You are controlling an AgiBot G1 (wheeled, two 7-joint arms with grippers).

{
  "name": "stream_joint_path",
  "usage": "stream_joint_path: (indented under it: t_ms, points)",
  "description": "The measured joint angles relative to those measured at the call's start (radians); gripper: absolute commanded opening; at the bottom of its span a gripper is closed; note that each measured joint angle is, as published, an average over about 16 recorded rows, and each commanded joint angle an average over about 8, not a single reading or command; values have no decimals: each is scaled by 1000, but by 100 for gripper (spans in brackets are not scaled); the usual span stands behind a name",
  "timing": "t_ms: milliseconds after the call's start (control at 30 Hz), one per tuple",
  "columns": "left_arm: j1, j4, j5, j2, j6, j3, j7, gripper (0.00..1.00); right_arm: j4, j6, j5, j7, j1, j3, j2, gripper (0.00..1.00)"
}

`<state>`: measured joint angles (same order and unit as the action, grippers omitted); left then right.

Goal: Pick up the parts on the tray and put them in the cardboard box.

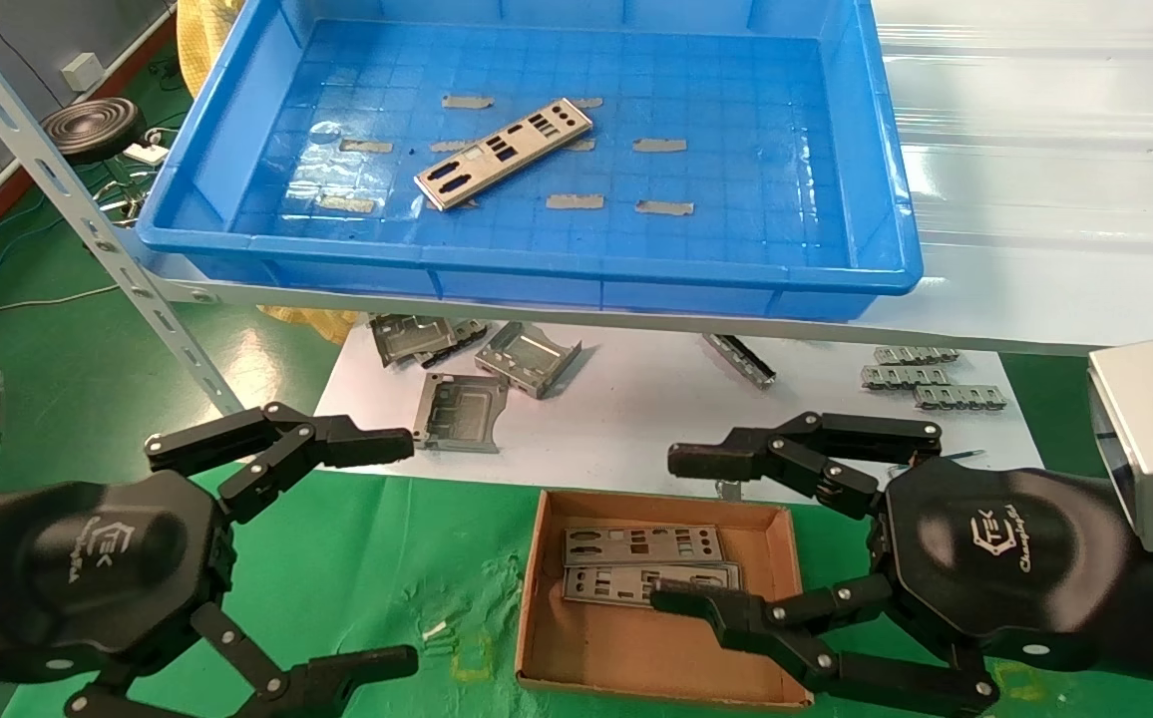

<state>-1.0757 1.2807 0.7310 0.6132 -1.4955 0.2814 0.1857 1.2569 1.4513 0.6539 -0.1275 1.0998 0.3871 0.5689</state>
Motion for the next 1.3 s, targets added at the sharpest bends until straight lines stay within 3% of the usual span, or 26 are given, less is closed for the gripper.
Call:
stream_joint_path:
  t_ms: [900,1100,1300]
  points:
    - [-13,0,6,5,7,0,0,100,0,0,0,0,0,0,0,0]
    - [-85,-14,51,38,46,14,16,100,0,0,0,0,0,0,0,0]
    - [-234,-66,153,120,115,59,62,100,0,0,0,0,0,0,0,0]
